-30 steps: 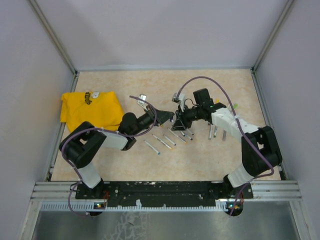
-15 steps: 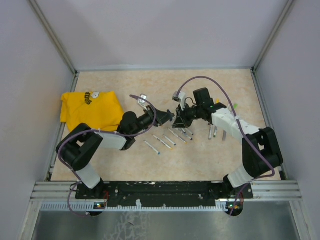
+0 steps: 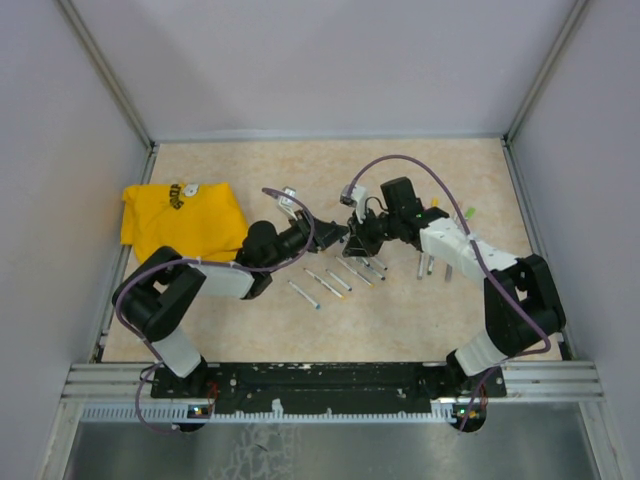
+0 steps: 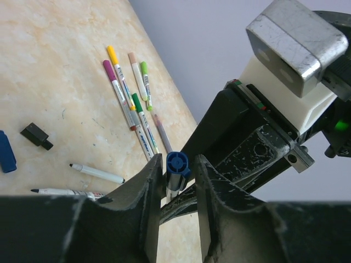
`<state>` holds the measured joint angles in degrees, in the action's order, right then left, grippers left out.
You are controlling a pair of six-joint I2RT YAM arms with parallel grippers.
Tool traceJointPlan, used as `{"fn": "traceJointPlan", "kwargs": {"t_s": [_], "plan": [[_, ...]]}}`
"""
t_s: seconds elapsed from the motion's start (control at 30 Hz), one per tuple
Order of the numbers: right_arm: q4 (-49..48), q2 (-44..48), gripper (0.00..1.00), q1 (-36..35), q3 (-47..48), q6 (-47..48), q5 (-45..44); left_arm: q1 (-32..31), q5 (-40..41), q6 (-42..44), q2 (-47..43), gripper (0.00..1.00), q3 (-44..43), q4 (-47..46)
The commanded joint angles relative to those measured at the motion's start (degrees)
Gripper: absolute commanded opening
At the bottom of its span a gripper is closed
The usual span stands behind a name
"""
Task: Open the pen caps
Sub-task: Open the pen cap from the pen.
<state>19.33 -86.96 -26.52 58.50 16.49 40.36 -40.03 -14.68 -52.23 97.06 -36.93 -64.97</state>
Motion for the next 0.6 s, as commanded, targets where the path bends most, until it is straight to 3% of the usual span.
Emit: {"fn": "traceJointPlan", "kwargs": {"t_s": [0.0, 0.13, 0.23, 0.57], "plan": [[-1.58, 2.25, 0.0, -0.65, 0.13, 1.2, -0.72, 0.04, 1.67, 1.81, -0.88, 0.33, -1.39, 1.43], [-1.33, 2.23, 0.0, -1.02, 0.14, 1.76, -1.06, 0.36, 2.27, 2.59, -1.12, 0.2, -1.43, 2.24], [-1.15, 2.17, 0.0, -1.16, 0.06, 2.11, -1.05, 0.97, 2.9, 3.73, -1.76, 0.01, -1.29, 2.88], [-1.05, 0.67, 0.0, -2.05, -0.4, 2.73, -0.21, 10.19, 9.26, 7.52, -5.31, 0.0, -4.31, 7.28]]}}
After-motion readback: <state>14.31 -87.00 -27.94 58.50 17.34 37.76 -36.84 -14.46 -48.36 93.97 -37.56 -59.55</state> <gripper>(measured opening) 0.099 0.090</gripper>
